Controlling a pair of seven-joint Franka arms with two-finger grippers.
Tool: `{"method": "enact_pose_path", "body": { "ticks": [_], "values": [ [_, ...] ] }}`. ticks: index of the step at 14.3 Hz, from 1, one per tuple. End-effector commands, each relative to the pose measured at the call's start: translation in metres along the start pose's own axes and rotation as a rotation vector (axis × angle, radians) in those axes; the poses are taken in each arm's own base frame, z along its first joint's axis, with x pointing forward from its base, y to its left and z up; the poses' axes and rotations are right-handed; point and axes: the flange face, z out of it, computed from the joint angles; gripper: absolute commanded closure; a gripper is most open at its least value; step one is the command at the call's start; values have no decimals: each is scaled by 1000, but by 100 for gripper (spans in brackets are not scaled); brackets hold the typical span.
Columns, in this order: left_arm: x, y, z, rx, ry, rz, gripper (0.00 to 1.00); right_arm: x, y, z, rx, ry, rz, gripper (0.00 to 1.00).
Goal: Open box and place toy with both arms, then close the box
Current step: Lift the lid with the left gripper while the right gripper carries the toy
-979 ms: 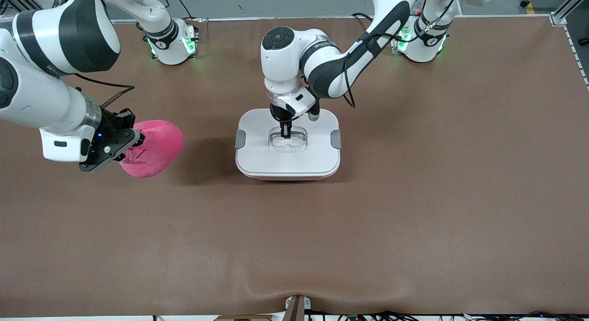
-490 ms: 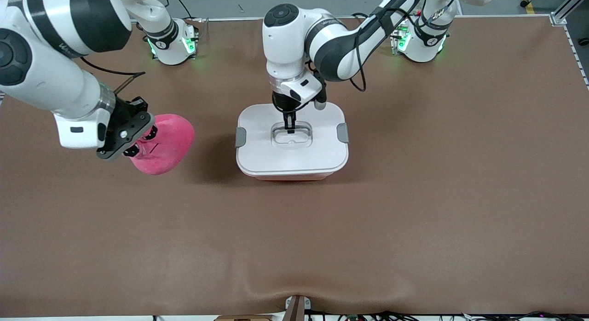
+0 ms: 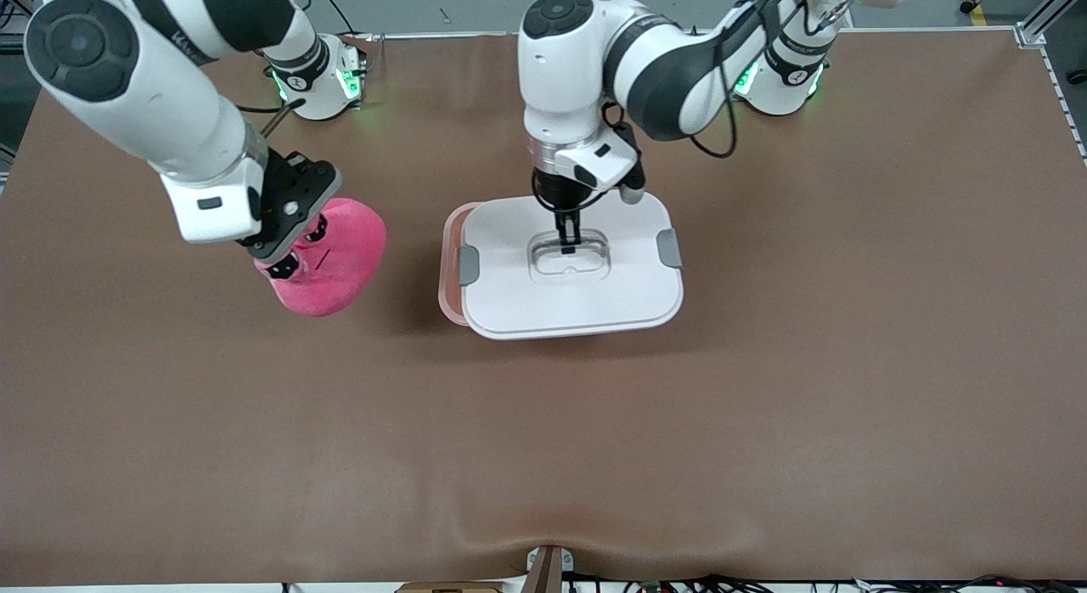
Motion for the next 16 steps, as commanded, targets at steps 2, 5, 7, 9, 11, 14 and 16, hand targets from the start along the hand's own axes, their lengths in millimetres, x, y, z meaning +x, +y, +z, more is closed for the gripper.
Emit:
{"method": "enact_pose_path", "body": {
  "ticks": [2, 5, 7, 9, 11, 14, 16],
  "values": [
    [48, 38, -22, 38, -18, 85, 100, 16, -39, -15, 15, 42, -95, 100],
    [87, 76, -28, 43, -46, 122, 100, 34, -73, -15, 1, 39, -164, 100],
    [115, 102, -31, 42, -69, 151, 100, 46, -95, -15, -14, 40, -212, 100],
    [141, 120, -26, 58, -87, 178, 100, 52, -106, -15, -22, 49, -282, 100],
    [163, 134, -22, 62, -90, 212, 100, 58, -110, -16, -39, 69, -372, 100],
    [194, 150, -17, 79, -107, 265, 100, 66, -125, -13, -42, 66, -452, 100],
    [217, 158, -12, 100, -105, 309, 100, 77, -141, -12, -63, 84, -483, 100]
  ]
}}
